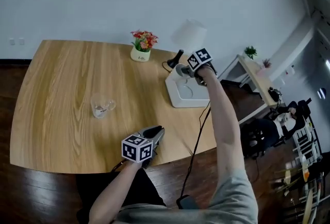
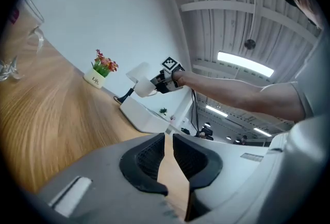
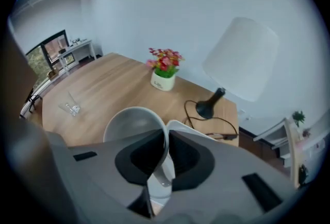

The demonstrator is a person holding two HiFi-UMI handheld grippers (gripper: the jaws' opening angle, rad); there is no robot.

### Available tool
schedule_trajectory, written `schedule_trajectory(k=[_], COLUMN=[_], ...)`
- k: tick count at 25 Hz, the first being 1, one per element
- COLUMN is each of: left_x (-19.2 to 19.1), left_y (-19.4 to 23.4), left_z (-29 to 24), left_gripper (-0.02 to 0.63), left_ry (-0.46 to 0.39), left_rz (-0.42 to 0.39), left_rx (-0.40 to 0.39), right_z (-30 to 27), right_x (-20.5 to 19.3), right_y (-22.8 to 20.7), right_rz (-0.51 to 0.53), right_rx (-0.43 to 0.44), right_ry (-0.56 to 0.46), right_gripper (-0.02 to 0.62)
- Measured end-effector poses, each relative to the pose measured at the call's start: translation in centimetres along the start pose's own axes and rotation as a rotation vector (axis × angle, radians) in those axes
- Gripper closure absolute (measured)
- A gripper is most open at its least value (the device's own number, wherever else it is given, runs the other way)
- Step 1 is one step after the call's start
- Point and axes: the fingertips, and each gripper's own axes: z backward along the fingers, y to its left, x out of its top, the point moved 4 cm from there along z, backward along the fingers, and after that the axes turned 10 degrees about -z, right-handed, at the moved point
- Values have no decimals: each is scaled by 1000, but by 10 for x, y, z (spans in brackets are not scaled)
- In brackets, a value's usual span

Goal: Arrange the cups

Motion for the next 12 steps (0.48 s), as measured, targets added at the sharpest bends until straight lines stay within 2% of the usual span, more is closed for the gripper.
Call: schedule_trajectory(k=[3,8,12], left_x=[-4,-7,-7], left_y=[4,6,2], left_z=[-5,-8,-9], left_gripper=[572,588,588], left_ry=[25,41,45], left_rz=[9,-12,-31], left_rx=[15,26,18], right_z=[-9,-36,-51], right_x=[-9,-3,-6], right_y=[-38,-63,-79], right_rz=[-57,-107,-126], right_rx=[-26,-26,-15], right_ry=[29,63,136], right_gripper=[551,549,549])
